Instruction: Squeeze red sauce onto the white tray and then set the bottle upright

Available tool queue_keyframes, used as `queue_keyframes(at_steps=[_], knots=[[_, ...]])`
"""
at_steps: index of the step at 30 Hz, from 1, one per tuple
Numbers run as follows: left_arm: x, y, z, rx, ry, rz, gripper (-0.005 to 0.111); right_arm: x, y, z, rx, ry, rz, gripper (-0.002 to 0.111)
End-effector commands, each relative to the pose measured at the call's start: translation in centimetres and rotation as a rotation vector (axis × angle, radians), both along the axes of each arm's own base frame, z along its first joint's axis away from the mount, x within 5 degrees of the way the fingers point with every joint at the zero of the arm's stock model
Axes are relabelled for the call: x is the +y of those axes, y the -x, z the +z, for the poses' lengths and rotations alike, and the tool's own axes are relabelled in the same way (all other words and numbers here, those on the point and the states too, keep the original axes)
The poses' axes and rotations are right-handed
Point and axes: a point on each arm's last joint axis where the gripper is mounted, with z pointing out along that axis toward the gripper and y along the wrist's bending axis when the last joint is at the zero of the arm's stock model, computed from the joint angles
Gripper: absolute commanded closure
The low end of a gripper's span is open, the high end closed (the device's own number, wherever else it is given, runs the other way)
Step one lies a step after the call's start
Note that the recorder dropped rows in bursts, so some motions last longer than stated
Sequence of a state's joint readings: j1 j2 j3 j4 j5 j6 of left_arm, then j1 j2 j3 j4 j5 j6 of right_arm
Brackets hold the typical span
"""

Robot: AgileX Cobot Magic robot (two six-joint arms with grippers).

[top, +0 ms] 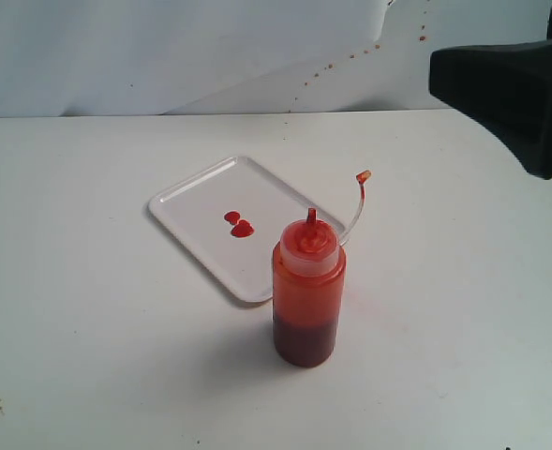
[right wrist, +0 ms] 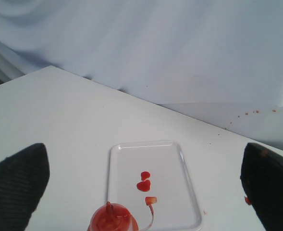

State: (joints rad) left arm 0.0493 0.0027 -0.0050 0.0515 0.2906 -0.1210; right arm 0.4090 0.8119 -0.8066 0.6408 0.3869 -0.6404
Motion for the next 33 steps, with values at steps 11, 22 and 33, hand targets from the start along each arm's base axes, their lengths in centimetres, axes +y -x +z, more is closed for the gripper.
queue_keyframes(at_steps=[11,22,33], knots=[[0.06,0.01,-0.16,0.002,0.016,0.014,0.107,-0.07,0.06,0.30,-0.015,-0.009,-0.006,0.003],[-0.23,0.00,-0.16,0.002,0.035,-0.033,0.107,-0.07,0.06,0.30,-0.015,-0.009,-0.006,0.003],[-0.28,-0.01,-0.13,0.000,-0.005,-0.053,0.107,-0.07,0.06,0.30,-0.015,-0.009,-0.006,0.003]])
